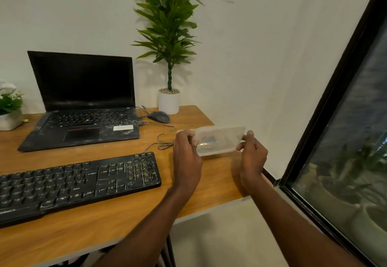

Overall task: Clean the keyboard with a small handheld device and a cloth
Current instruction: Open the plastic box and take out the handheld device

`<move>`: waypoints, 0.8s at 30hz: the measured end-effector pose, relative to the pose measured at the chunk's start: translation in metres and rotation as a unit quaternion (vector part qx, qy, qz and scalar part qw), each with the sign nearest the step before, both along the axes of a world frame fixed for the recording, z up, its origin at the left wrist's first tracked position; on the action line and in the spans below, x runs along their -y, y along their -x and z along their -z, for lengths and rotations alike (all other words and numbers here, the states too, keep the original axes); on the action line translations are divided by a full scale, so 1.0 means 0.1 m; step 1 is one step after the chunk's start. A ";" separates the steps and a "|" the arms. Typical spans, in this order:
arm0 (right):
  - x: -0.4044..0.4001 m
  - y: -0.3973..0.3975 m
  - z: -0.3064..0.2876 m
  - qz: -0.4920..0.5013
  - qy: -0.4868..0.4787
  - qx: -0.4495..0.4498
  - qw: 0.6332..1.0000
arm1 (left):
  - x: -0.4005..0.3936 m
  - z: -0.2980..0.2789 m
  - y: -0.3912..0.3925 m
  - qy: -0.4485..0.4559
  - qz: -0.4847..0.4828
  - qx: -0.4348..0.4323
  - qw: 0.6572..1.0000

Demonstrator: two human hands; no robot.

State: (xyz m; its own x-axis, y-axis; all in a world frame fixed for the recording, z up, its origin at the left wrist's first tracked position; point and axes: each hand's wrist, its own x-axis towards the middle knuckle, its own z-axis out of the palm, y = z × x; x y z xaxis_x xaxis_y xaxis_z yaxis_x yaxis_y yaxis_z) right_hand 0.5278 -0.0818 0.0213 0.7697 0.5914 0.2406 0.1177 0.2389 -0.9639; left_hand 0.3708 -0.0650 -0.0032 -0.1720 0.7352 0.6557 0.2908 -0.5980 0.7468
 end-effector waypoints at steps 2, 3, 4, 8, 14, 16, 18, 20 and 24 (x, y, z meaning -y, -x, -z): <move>0.10 -0.09 -0.07 -0.046 0.035 -0.012 0.998 | 0.15 -0.01 0.07 -0.003 0.025 -0.039 0.999; 0.14 -0.15 -0.07 -0.067 0.061 -0.001 0.996 | 0.22 0.00 0.10 -0.004 0.038 -0.065 0.997; 0.17 -0.19 -0.05 -0.082 0.085 0.017 0.993 | 0.28 0.01 0.15 -0.011 0.048 -0.090 0.995; 0.28 -0.25 0.09 -0.100 0.135 0.027 0.985 | 0.44 0.13 0.33 0.007 0.069 -0.183 0.981; 0.32 -0.18 0.10 -0.071 0.143 0.112 0.981 | 0.44 0.20 0.40 0.076 0.076 -0.218 0.970; 0.30 -0.17 0.14 -0.056 0.172 0.157 0.971 | 0.43 0.21 0.39 0.100 0.090 -0.232 0.963; 0.29 -0.17 0.18 -0.040 0.197 0.196 0.960 | 0.43 0.22 0.38 0.112 0.103 -0.235 0.960; 0.27 -0.18 0.19 -0.037 0.211 0.219 0.952 | 0.43 0.21 0.37 0.110 0.105 -0.239 0.959; 0.25 -0.16 0.20 -0.035 0.214 0.242 0.946 | 0.40 0.18 0.35 0.108 0.076 -0.221 0.966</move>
